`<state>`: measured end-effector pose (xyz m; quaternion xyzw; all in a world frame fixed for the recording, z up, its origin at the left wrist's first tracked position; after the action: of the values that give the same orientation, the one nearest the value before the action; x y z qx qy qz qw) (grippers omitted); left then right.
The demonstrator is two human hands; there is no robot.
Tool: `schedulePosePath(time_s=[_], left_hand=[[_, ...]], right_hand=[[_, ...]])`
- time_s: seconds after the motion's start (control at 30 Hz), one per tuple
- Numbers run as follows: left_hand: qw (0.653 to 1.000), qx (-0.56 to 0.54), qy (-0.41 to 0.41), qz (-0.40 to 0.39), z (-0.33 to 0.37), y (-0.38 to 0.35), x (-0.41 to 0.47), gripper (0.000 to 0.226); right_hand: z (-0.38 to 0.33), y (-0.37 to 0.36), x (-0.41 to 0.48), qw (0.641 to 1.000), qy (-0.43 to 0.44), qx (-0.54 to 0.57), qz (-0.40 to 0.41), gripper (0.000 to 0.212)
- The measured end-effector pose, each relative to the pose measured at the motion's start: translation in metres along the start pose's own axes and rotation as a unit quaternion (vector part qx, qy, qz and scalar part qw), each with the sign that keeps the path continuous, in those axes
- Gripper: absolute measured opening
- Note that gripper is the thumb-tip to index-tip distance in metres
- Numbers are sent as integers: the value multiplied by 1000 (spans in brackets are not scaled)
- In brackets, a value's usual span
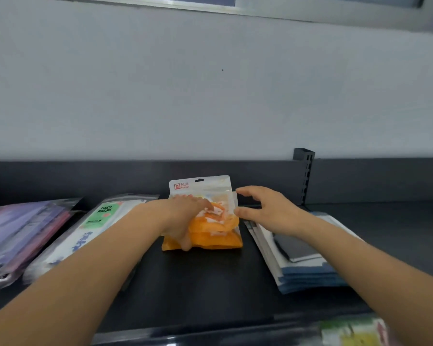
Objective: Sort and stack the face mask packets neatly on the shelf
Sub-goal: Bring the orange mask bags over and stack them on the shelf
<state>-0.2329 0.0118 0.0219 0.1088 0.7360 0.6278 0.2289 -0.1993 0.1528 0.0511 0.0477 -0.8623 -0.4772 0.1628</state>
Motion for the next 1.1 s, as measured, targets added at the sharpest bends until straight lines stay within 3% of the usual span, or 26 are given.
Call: schedulePosePath(time_s=[0.17,0.37,0.8,1.1], left_hand=[[999,-1,-10,45,17,6,-8,108],[991,-54,-26,124,72,31,-20,80],[973,-40,-167,151,355,72,18,67],[946,-77,-269,164,517,98,67,69]], right_hand=[[24,22,-26,1000,-11,-22,17,59],[65,66,-73,998,-26,-55,36,62],[250,227,-278,971,-176,-133,97,65],[355,307,-394,935,-292,-97,178,72]])
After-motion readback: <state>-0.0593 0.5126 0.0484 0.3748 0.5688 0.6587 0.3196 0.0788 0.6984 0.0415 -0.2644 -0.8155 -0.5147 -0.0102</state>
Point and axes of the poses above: each hand's wrist, its own x-axis towards the middle knuckle, its own y-axis out of the back of the hand, z = x × y, the point moved 8 cm from there along x, towards the middle knuckle, and after that the axes turned 2 degrees about y, right-handed, at the moved point
